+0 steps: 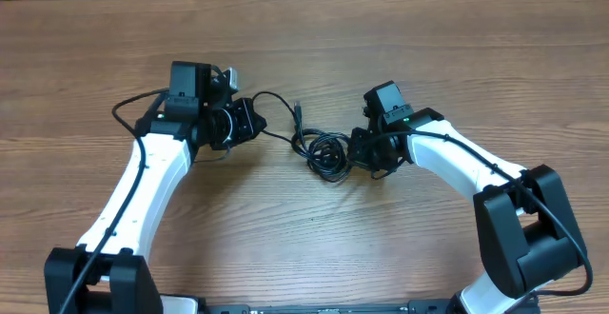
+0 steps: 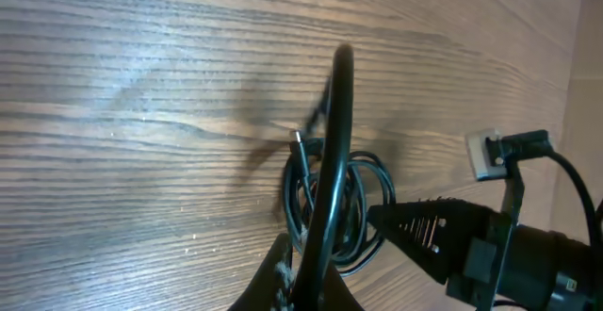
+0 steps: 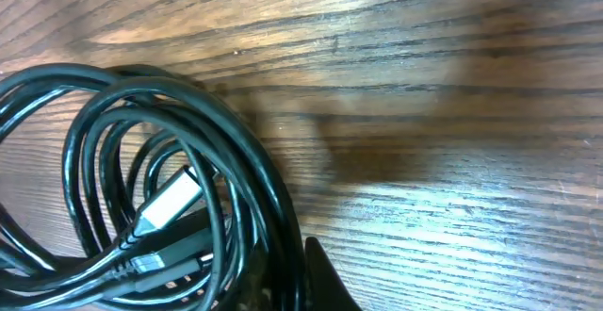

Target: Untangle cables

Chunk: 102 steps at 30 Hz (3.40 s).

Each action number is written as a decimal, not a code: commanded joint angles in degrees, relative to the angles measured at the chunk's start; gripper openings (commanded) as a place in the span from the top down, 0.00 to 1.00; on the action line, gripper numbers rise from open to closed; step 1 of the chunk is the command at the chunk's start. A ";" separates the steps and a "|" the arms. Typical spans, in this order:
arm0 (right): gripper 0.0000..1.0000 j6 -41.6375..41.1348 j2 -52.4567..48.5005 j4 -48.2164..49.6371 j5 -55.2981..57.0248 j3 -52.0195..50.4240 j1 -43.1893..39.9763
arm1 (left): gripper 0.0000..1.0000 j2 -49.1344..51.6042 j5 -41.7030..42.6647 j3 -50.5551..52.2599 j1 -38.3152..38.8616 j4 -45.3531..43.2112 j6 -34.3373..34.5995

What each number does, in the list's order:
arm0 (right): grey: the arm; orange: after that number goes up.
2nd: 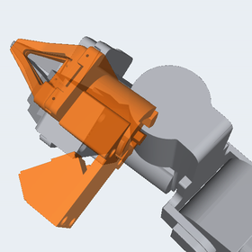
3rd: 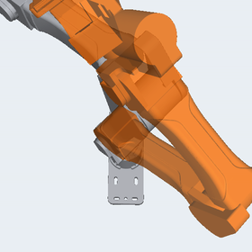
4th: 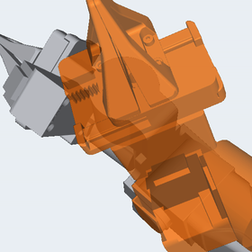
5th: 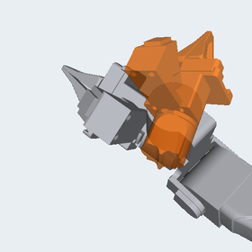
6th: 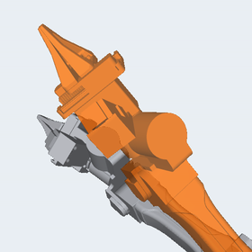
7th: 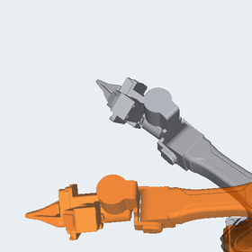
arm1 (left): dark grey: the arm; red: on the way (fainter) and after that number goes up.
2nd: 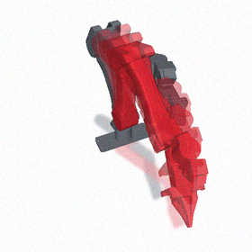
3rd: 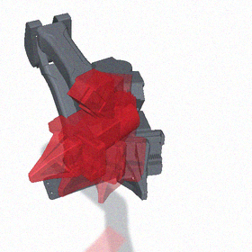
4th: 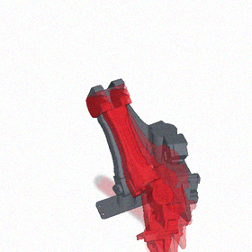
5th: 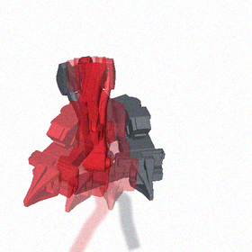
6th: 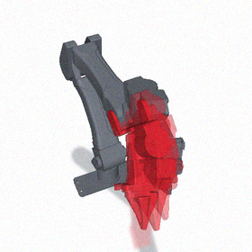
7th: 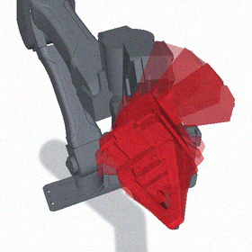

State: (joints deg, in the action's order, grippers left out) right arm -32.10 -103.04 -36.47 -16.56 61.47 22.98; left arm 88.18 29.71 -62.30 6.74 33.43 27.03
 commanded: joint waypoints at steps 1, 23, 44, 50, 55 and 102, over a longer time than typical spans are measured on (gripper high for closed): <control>0.96 0.44 -0.26 -0.04 1.27 -0.26 -0.24 | 0.94 -1.29 -3.30 -1.49 0.20 1.92 -1.57; 0.96 0.46 -0.26 -0.11 1.22 -0.26 -0.24 | 0.46 11.87 -12.90 -1.42 18.71 0.72 13.09; 0.96 0.66 -0.26 -0.15 1.25 -0.26 -0.24 | 0.96 13.79 -2.84 -1.62 13.38 -4.46 12.94; 0.96 0.66 -0.26 -0.15 1.22 -0.26 -0.24 | 0.96 5.60 3.30 -1.62 5.51 -3.23 10.23; 0.96 0.66 -0.26 -0.15 1.22 -0.26 -0.24 | 0.96 5.27 4.76 -1.60 4.39 0.02 9.88; 0.96 9.44 -0.26 0.61 -4.96 -0.39 2.47 | 0.41 5.01 -39.15 -8.26 13.05 13.07 -5.60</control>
State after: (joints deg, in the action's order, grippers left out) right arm -22.70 -103.07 -35.99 -22.02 61.47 25.54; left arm 94.28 -6.70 -68.36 19.53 47.64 21.78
